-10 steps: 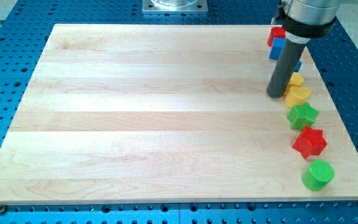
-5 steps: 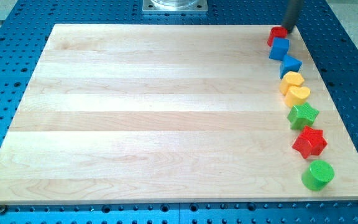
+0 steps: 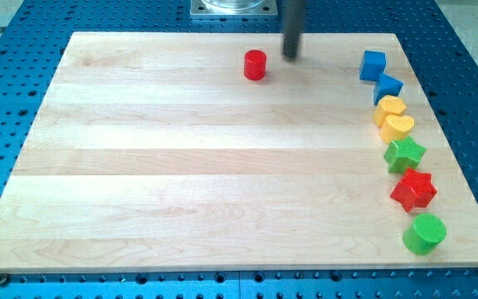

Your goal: Separate the heart and red circle from the vertical line

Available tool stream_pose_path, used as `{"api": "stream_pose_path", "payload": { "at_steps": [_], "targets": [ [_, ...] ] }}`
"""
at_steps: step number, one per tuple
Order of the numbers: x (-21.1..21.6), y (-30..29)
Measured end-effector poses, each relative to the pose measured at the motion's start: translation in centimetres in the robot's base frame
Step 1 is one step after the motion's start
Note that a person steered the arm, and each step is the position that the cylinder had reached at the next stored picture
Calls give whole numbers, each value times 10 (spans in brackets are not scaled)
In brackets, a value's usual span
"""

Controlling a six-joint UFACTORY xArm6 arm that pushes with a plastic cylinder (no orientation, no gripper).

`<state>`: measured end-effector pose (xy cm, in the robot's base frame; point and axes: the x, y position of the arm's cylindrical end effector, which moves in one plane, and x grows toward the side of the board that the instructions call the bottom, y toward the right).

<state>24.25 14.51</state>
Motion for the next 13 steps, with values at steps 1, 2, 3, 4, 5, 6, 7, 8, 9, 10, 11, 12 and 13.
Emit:
{"api": "stream_pose_path", "payload": {
  "at_steps": [1,2,3,4,5,6,7,8,9,10,11,12,13],
  "targets": [
    [0,109],
    [35,175],
    [156,172],
    [201,137],
    [201,69],
    [191,-35],
    [163,-156],
    [148,-131],
    [203,-142],
    [187,-100],
    [123,-119],
    [160,-96],
    [172,-74]
  ]
}}
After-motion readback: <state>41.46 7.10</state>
